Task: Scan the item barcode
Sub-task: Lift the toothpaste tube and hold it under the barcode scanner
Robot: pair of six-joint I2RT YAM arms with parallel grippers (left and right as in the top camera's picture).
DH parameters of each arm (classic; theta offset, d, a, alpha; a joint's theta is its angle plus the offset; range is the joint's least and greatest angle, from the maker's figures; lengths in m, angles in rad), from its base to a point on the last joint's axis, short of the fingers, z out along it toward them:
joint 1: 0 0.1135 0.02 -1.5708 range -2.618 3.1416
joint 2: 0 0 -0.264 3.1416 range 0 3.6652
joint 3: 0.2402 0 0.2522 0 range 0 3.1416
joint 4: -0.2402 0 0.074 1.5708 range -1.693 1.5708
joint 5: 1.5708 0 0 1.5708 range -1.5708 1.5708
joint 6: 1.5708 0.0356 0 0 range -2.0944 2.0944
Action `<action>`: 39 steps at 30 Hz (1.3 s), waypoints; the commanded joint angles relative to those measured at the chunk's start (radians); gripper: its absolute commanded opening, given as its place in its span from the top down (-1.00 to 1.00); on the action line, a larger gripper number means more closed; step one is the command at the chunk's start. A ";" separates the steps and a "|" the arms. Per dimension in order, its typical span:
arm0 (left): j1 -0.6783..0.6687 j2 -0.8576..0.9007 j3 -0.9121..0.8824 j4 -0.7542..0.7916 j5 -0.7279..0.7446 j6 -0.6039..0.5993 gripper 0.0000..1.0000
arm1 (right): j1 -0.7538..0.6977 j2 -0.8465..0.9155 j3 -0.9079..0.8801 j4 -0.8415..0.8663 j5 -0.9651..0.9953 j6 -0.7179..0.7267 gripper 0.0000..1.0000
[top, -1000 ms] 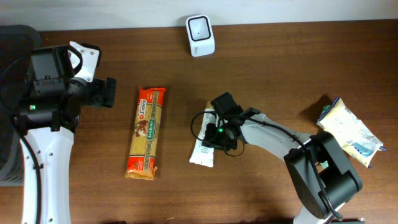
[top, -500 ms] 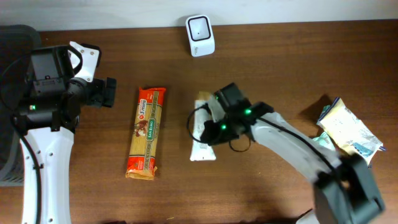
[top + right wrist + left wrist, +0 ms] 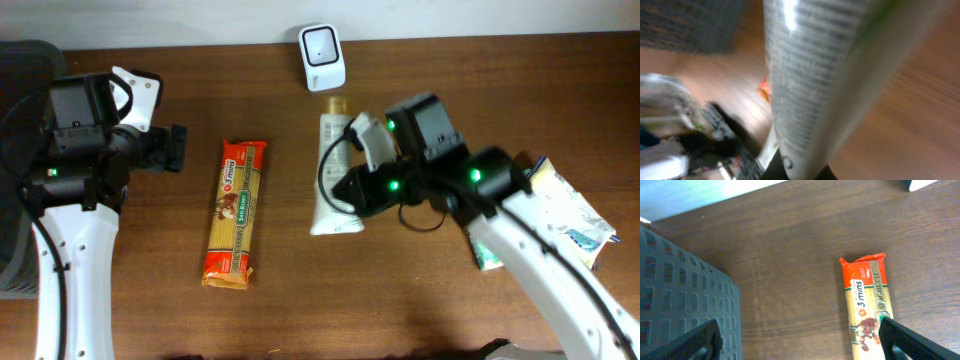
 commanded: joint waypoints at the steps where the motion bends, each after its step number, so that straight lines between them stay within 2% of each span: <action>1: 0.003 -0.006 0.006 0.000 0.011 0.015 -0.98 | -0.018 0.195 0.304 -0.123 0.237 -0.032 0.92; 4: 0.003 -0.006 0.006 0.000 0.011 0.015 -0.98 | -0.015 0.460 0.661 -0.221 0.451 -0.154 0.92; 6: 0.003 -0.006 0.006 0.000 0.011 0.015 -0.98 | -0.010 0.562 0.753 -0.195 0.596 -0.248 0.92; 7: 0.003 -0.006 0.006 0.000 0.011 0.015 -0.98 | -0.005 0.627 0.769 -0.122 0.759 -0.302 0.92; 10: 0.003 -0.006 0.006 0.000 0.011 0.015 -0.98 | -0.004 0.748 0.769 0.066 1.020 -0.422 0.92; 14: 0.003 -0.006 0.006 0.000 0.011 0.015 -0.98 | -0.006 0.876 0.768 0.394 1.157 -0.665 0.92; 17: 0.003 -0.006 0.006 0.000 0.011 0.015 -0.98 | -0.007 0.970 0.768 0.661 1.205 -0.926 0.92; 20: 0.003 -0.006 0.006 0.000 0.011 0.015 -0.98 | -0.018 1.028 0.768 0.798 1.211 -1.068 0.92; 30: 0.003 -0.006 0.006 0.000 0.011 0.015 -0.99 | -0.054 1.127 0.762 0.795 1.211 -1.071 0.92; 39: 0.003 -0.006 0.006 0.000 0.011 0.015 -0.98 | -0.037 1.095 0.763 0.789 1.222 -1.014 0.92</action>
